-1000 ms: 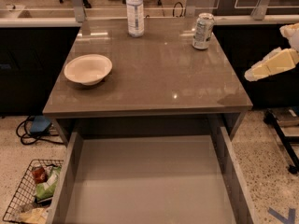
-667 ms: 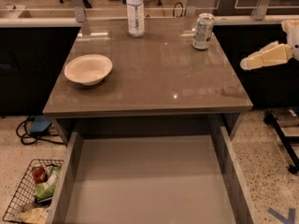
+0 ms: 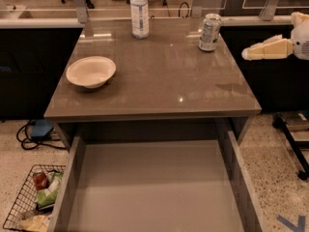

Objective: Place 7up can into top drawer

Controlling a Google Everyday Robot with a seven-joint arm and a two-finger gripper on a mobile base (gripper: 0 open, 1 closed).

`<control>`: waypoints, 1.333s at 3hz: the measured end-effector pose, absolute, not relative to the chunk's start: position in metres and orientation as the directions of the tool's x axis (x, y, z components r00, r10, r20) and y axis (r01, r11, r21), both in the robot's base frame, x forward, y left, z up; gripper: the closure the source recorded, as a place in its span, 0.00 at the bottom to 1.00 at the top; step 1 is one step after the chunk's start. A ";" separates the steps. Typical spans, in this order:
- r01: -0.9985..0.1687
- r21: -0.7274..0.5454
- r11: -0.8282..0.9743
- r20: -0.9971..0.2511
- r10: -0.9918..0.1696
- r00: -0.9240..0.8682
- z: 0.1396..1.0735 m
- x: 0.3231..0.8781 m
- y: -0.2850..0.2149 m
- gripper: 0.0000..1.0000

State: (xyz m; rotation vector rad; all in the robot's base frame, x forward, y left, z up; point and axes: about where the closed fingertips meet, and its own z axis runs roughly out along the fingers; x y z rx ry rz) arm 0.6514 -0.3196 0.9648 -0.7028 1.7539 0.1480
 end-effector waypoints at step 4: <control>-0.442 -0.128 0.888 -0.972 -0.202 -0.124 0.930 0.758 -0.302 0.00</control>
Offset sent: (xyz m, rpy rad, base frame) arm 0.0562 0.0034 -0.0189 0.1313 -0.0179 -0.0173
